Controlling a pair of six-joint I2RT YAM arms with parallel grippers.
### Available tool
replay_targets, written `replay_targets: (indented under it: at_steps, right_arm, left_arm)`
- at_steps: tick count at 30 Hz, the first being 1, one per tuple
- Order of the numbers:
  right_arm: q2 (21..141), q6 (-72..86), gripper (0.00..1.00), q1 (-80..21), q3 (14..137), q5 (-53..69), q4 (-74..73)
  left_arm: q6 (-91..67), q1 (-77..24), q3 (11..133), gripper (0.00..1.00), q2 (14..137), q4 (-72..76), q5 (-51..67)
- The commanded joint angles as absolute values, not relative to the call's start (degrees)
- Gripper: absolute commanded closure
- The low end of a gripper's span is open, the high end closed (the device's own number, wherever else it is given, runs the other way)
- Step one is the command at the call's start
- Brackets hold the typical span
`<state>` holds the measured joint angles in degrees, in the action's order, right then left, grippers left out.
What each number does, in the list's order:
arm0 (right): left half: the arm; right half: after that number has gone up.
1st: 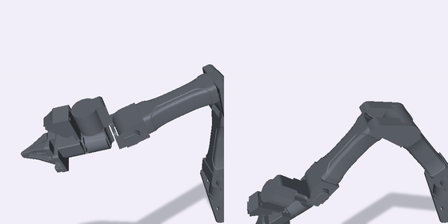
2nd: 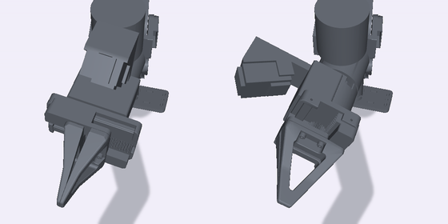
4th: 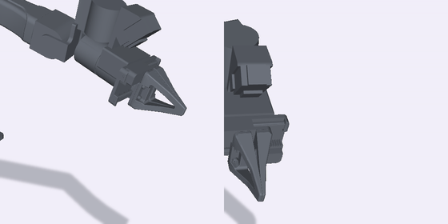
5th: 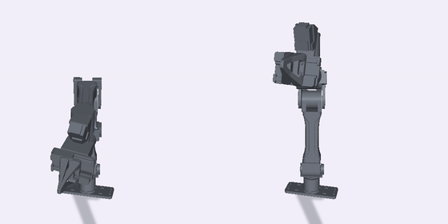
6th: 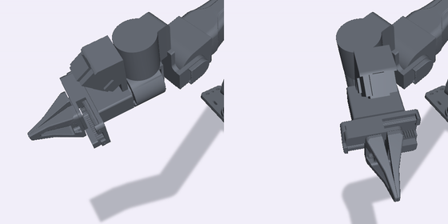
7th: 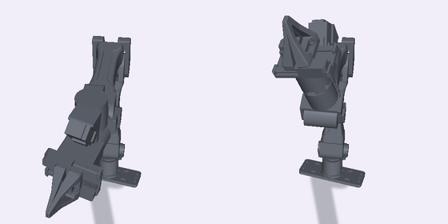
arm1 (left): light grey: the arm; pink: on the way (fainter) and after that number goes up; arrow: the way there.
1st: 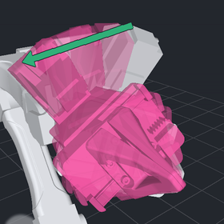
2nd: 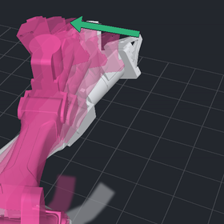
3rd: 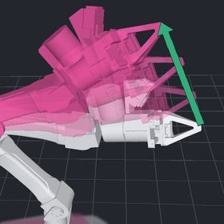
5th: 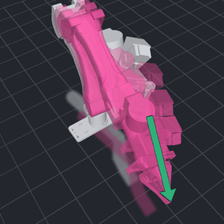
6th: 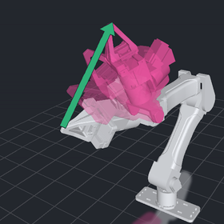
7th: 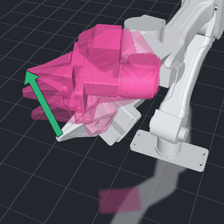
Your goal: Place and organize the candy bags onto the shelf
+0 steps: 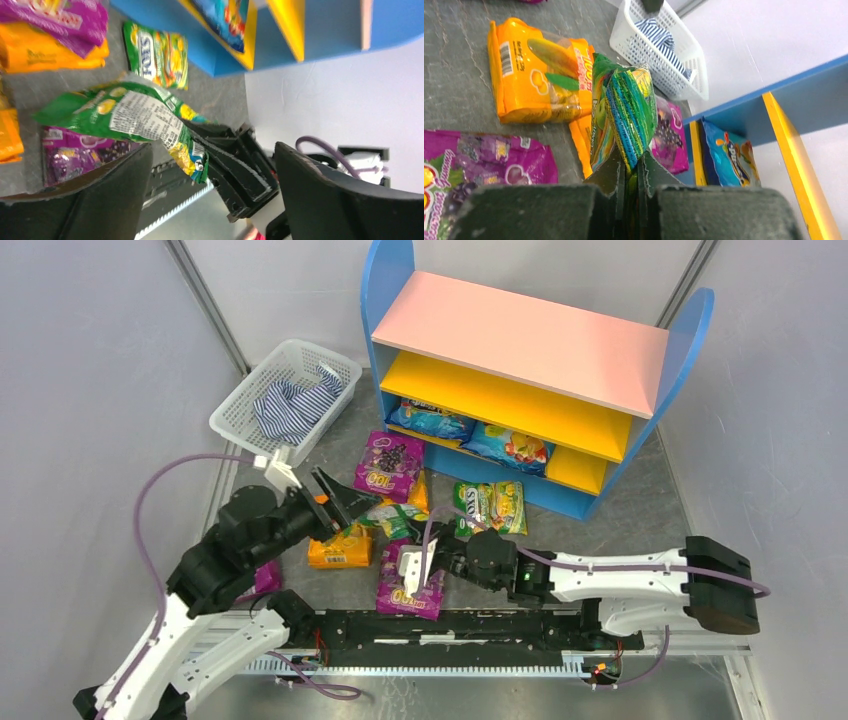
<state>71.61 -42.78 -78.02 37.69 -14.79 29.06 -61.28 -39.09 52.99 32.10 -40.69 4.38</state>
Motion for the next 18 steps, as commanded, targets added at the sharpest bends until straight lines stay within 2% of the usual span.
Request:
replay_targets:
  at_steps: [1,8,11,14,18]
  right_arm:
    - [65.2,-38.4,1.00,-78.4,42.9,-22.3,22.4]
    - [58.8,-36.6,1.00,-78.3,58.1,-34.5,5.1]
    - [59.0,-40.9,1.00,-78.1,64.3,-40.2,5.4]
    - [64.0,-43.9,1.00,-75.9,73.0,-45.2,6.6]
    - [74.4,-45.5,1.00,-70.7,90.5,-45.0,2.3]
  left_arm:
    - [-51.4,-39.2,61.1,0.00,31.5,-48.9,-9.3]
    - [-44.8,-39.2,61.8,0.00,27.3,-53.6,-21.3]
    - [-42.2,-39.2,60.4,0.00,26.1,-52.4,-22.8]
    - [-40.0,-39.2,58.3,0.00,25.4,-50.3,-23.0]
    - [-38.8,-39.2,56.4,0.00,25.4,-49.3,-23.1]
